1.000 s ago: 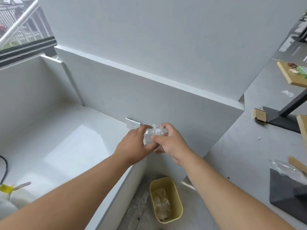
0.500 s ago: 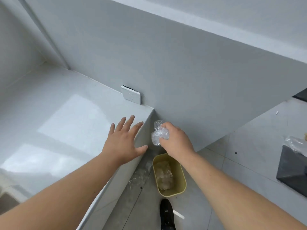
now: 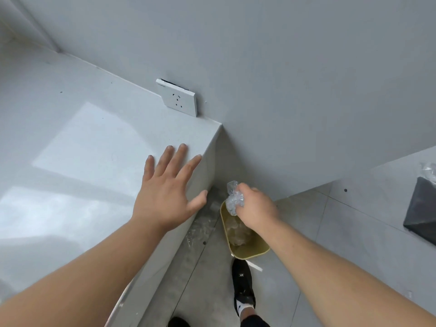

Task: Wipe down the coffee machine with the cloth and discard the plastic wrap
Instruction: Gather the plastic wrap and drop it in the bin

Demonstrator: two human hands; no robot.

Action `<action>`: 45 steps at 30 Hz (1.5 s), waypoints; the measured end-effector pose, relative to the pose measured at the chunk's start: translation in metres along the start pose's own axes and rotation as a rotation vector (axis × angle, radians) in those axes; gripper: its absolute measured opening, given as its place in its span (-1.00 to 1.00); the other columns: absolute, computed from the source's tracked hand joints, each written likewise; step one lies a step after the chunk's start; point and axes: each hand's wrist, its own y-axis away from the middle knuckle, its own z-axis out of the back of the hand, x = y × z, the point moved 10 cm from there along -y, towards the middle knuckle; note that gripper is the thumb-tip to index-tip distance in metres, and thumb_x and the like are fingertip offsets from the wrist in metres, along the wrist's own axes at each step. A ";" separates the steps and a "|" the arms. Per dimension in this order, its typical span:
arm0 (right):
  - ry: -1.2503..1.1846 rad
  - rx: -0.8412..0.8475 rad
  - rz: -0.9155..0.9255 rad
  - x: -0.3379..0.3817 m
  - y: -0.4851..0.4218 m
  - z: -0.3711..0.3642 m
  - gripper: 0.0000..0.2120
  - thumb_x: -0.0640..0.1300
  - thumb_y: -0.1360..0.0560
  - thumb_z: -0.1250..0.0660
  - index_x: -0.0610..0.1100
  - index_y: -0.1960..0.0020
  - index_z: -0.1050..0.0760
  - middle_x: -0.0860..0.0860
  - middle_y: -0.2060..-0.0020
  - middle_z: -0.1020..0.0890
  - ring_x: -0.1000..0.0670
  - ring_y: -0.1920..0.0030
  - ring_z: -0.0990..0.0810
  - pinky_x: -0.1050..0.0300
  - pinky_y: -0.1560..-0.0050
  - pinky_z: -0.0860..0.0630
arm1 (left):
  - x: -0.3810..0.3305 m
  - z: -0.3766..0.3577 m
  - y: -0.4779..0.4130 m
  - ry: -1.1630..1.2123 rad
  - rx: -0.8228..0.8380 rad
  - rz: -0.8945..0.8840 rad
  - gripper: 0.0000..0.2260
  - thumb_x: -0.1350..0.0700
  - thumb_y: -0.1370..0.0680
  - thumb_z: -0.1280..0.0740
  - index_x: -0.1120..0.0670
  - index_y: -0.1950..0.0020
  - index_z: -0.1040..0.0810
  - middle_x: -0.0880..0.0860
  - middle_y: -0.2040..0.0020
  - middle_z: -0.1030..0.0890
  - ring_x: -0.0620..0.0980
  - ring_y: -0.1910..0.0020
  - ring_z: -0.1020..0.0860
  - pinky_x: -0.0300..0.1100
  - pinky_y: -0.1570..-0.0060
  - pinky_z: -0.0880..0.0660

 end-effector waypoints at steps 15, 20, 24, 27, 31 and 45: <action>0.032 0.224 -0.138 -0.073 -0.033 -0.143 -0.41 -0.09 -0.59 -0.34 0.10 -0.57 -0.27 -0.13 -0.41 -0.42 -0.24 -0.15 -0.64 -0.04 -0.05 -0.61 | 0.003 -0.003 -0.001 -0.037 -0.037 -0.005 -0.35 -0.29 -0.58 -0.17 -0.14 -0.65 -0.20 0.08 -0.69 -0.17 0.19 -0.67 -0.09 0.32 -0.59 -0.05; 0.004 0.322 -0.162 -0.089 -0.043 -0.179 -0.39 -0.06 -0.60 -0.35 0.17 -0.59 -0.24 -0.12 -0.47 -0.37 -0.27 -0.26 -0.58 -0.14 -0.21 -0.62 | 0.003 -0.002 -0.002 -0.031 -0.052 -0.004 -0.35 -0.31 -0.58 -0.18 -0.14 -0.65 -0.22 0.07 -0.69 -0.18 0.18 -0.67 -0.10 0.32 -0.59 -0.05; 0.081 0.356 -0.173 -0.098 -0.045 -0.199 -0.31 -0.02 -0.56 -0.37 0.25 -0.61 -0.17 -0.12 -0.52 -0.36 -0.33 -0.44 -0.43 -0.26 -0.41 -0.47 | 0.003 0.000 -0.002 -0.018 -0.065 0.003 -0.36 -0.31 -0.58 -0.19 -0.14 -0.64 -0.24 0.06 -0.68 -0.20 0.18 -0.66 -0.12 0.31 -0.58 -0.07; 0.156 0.371 -0.190 -0.102 -0.044 -0.206 -0.22 0.07 -0.57 -0.38 0.26 -0.65 -0.04 -0.14 -0.59 -0.28 -0.39 -0.57 -0.24 -0.34 -0.56 -0.24 | 0.002 0.000 -0.002 -0.020 -0.070 0.002 -0.36 -0.31 -0.58 -0.20 -0.14 -0.64 -0.25 0.07 -0.68 -0.21 0.18 -0.66 -0.14 0.31 -0.58 -0.08; 0.147 0.337 -0.205 -0.104 -0.043 -0.201 -0.15 0.06 -0.57 -0.40 0.19 -0.68 0.04 -0.12 -0.66 -0.18 -0.38 -0.63 -0.11 -0.33 -0.60 -0.14 | 0.001 0.001 -0.002 -0.013 -0.069 0.008 -0.35 -0.32 -0.58 -0.19 -0.15 -0.64 -0.25 0.06 -0.68 -0.21 0.17 -0.66 -0.13 0.31 -0.58 -0.08; 0.137 0.279 -0.089 -0.084 -0.029 -0.142 -0.25 0.11 -0.52 -0.39 -0.01 -0.63 -0.21 -0.10 -0.50 -0.44 -0.21 -0.46 -0.40 -0.11 -0.43 -0.45 | 0.000 0.001 0.000 -0.008 -0.076 0.000 -0.34 -0.32 -0.56 -0.21 -0.15 -0.64 -0.24 0.06 -0.69 -0.20 0.15 -0.67 -0.11 0.30 -0.59 -0.06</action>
